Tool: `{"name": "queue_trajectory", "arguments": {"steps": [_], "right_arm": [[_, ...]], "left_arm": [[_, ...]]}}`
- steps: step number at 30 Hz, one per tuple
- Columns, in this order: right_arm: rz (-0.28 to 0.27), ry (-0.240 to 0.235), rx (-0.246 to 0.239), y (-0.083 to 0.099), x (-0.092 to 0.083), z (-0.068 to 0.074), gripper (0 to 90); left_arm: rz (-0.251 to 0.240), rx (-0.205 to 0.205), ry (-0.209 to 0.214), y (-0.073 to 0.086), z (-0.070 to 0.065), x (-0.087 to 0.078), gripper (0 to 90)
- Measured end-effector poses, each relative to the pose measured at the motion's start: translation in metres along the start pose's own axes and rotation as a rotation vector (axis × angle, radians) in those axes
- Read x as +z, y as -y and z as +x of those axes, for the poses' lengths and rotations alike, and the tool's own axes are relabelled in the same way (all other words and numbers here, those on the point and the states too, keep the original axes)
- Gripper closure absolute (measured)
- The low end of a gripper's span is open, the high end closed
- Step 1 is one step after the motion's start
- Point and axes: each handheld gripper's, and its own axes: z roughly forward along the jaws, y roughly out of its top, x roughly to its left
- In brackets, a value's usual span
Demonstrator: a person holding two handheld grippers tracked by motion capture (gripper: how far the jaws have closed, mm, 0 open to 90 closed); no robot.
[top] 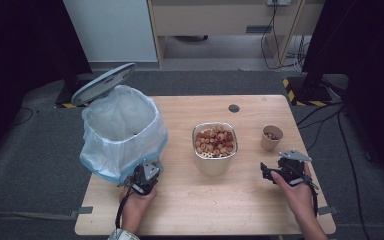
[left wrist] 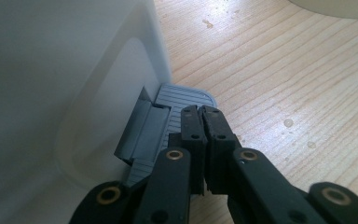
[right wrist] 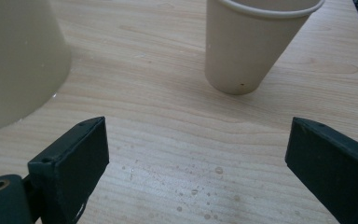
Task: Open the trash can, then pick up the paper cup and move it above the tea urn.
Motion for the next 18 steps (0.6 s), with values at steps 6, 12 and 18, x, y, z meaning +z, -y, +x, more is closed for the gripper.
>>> {"name": "queue_trajectory", "arguments": {"steps": [6,12,18], "right_arm": [[-0.035,0.037,0.040,-0.010,0.003,-0.003,6.9],[-0.059,0.073,0.055,-0.016,0.012,-0.005,7.3],[-0.085,0.099,0.088,-0.022,0.018,-0.008,7.2]], "left_arm": [[0.000,0.000,0.000,0.000,0.000,0.000,87.2],[0.000,0.001,0.001,0.000,0.000,0.000,87.3],[-0.004,0.006,-0.003,0.001,-0.001,0.000,87.5]]}}
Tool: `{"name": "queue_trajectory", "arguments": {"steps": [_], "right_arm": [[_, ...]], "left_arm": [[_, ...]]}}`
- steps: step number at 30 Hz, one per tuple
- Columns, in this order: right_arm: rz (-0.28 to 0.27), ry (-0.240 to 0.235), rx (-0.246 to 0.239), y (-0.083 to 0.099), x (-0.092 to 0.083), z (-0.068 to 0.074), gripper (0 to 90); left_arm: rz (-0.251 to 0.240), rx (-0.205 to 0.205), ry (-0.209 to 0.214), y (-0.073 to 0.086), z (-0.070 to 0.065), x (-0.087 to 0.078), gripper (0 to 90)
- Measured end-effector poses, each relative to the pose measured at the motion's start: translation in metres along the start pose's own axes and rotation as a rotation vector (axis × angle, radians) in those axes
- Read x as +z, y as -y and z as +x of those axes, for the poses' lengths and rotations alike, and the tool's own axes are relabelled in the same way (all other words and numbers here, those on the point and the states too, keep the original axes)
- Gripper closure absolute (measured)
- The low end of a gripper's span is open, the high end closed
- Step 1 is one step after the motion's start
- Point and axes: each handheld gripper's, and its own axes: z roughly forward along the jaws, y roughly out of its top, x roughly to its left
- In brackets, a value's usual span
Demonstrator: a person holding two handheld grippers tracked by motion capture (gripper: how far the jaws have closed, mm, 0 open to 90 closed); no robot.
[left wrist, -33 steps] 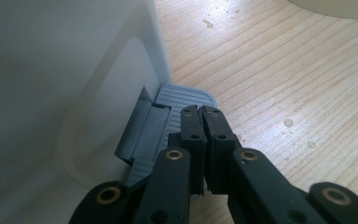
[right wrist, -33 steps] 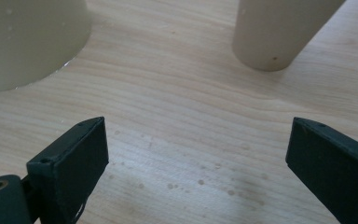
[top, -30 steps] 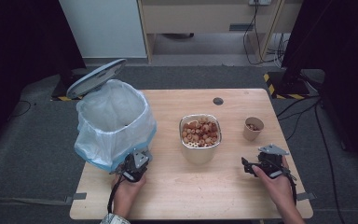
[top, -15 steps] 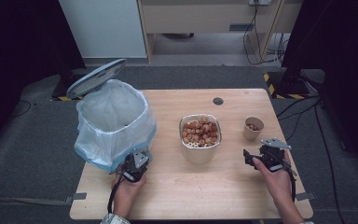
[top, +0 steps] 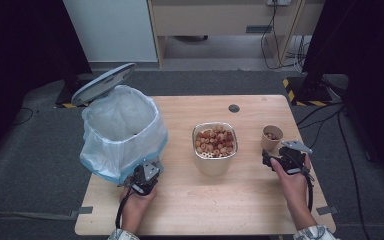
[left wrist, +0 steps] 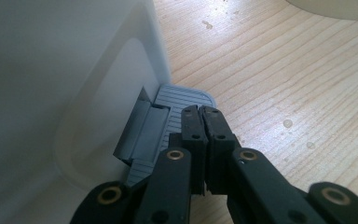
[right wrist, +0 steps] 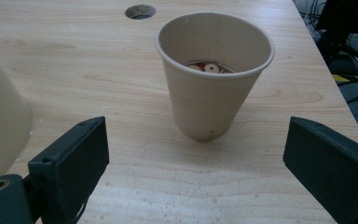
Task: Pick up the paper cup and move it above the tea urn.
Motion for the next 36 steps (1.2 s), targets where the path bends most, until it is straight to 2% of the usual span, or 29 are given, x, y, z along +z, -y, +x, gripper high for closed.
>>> {"name": "queue_trajectory", "arguments": {"steps": [3,5,13,14,15,18,23,29,33,34,36], "right_arm": [[-0.001,0.018,0.002,-0.001,0.005,0.000,7.2],[0.000,0.019,0.032,-0.002,0.011,-0.001,7.2],[0.007,0.038,0.014,-0.015,0.035,-0.003,7.3],[-0.013,0.032,0.032,-0.017,0.040,-0.005,7.4],[-0.013,0.032,0.032,-0.017,0.040,-0.005,7.4],[-0.024,0.018,0.078,-0.016,0.048,-0.011,7.1],[-0.037,0.019,0.079,-0.014,0.057,-0.012,8.1],[-0.026,0.030,0.070,-0.012,0.062,-0.009,8.5],[-0.007,0.027,0.053,-0.015,0.066,-0.011,7.9],[-0.021,0.019,0.066,-0.019,0.067,-0.010,8.2],[-0.030,0.018,0.062,-0.021,0.068,-0.010,8.9]], "left_arm": [[-0.002,-0.001,-0.002,0.000,-0.001,0.000,87.6],[0.000,0.001,-0.001,0.000,-0.001,0.000,87.6],[0.001,-0.001,-0.001,-0.001,-0.001,0.001,87.8],[0.000,0.001,-0.001,-0.001,-0.001,0.001,87.8],[0.000,0.001,-0.001,-0.001,-0.001,0.001,87.8],[-0.001,0.000,0.001,-0.001,0.000,0.002,87.8],[-0.001,0.001,0.001,-0.001,0.000,0.002,87.9],[-0.001,0.001,0.000,-0.002,-0.001,0.002,88.0],[-0.002,0.000,0.000,-0.002,-0.001,0.002,88.0],[-0.002,0.000,0.000,-0.002,-0.001,0.002,88.0],[-0.002,0.000,0.001,-0.002,0.000,0.002,88.0]]}}
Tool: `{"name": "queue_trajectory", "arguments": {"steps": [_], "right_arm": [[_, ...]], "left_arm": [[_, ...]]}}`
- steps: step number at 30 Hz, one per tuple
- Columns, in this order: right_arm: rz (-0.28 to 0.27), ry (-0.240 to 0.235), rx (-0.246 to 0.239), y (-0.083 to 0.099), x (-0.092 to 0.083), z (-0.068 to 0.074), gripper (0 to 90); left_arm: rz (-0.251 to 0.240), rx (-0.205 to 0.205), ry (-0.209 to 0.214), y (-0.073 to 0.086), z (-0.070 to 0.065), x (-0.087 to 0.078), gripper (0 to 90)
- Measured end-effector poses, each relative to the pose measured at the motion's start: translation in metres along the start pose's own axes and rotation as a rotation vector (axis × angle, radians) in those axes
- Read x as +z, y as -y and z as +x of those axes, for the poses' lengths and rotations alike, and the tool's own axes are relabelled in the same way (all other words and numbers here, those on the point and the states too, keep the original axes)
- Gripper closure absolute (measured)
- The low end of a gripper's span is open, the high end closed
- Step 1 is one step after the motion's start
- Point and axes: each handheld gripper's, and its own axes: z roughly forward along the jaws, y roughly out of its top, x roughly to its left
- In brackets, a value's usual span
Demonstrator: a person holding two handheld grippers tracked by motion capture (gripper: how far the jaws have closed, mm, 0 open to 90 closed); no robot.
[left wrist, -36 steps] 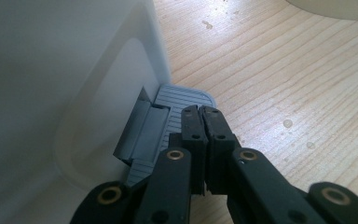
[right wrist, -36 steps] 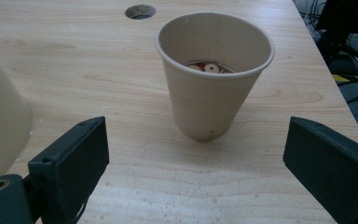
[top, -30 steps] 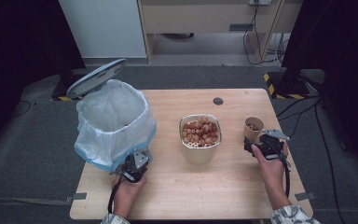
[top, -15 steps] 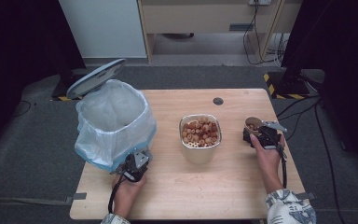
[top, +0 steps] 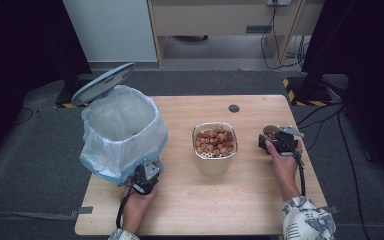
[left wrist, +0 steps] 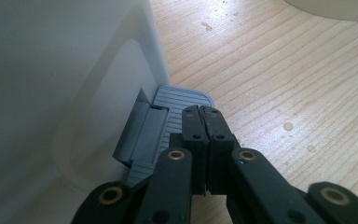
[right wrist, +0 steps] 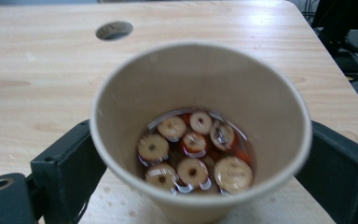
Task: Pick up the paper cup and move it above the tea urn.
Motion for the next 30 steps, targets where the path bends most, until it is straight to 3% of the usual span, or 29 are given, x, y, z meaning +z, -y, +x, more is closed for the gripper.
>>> {"name": "queue_trajectory", "arguments": {"steps": [7,15,20,30], "right_arm": [[0.007,0.003,0.006,0.004,0.005,-0.001,9.2],[-0.011,-0.009,0.010,0.007,0.012,0.000,18.7],[-0.034,-0.010,-0.010,0.007,0.012,-0.001,25.8],[-0.052,-0.044,-0.074,-0.001,-0.001,-0.003,30.0]], "left_arm": [[0.000,0.000,0.001,0.000,0.000,0.000,88.0],[0.000,-0.001,0.001,0.000,0.000,0.000,88.0],[-0.001,-0.002,0.002,0.000,0.000,0.000,88.1],[-0.001,-0.002,0.003,0.000,0.000,0.000,88.1]]}}
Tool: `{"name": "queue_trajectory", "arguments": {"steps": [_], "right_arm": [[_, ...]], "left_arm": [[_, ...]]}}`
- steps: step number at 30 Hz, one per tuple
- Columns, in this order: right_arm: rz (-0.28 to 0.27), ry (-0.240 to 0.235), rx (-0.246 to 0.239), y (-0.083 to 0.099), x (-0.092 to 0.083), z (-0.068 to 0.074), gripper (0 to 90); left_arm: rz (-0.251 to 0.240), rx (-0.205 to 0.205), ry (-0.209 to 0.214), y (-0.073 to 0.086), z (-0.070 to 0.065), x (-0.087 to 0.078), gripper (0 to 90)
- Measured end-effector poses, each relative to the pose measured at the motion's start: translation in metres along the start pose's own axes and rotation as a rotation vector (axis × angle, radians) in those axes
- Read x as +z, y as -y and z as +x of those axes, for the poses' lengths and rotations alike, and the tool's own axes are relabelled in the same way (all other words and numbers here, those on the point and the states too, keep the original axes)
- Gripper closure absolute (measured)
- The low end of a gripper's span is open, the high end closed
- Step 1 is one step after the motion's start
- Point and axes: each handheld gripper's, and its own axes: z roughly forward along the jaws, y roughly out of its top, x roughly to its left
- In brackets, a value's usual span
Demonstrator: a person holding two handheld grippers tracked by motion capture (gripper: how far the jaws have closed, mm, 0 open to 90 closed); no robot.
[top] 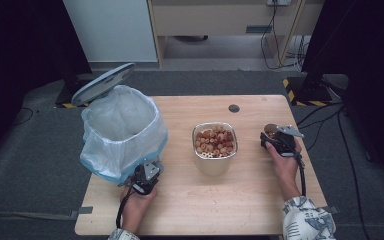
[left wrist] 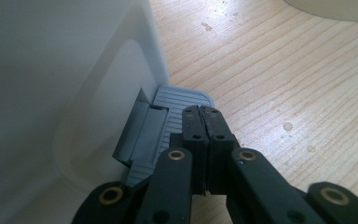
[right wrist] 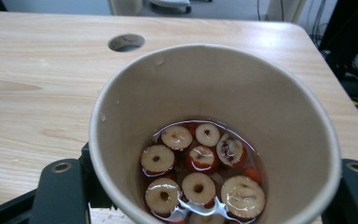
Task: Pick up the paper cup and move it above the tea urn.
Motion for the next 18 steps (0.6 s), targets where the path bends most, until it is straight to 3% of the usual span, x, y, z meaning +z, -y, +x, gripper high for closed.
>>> {"name": "queue_trajectory", "arguments": {"steps": [5,13,18], "right_arm": [[-0.006,-0.035,-0.072,-0.011,-0.013,-0.004,31.3],[-0.035,-0.082,-0.137,-0.033,-0.026,-0.004,32.2],[-0.041,-0.132,-0.226,-0.050,-0.031,0.002,32.6]], "left_arm": [[0.003,0.002,0.000,0.000,0.000,0.000,88.1],[0.003,0.001,-0.001,0.000,0.000,0.000,88.1],[0.003,0.001,0.000,0.000,0.000,0.000,88.1]]}}
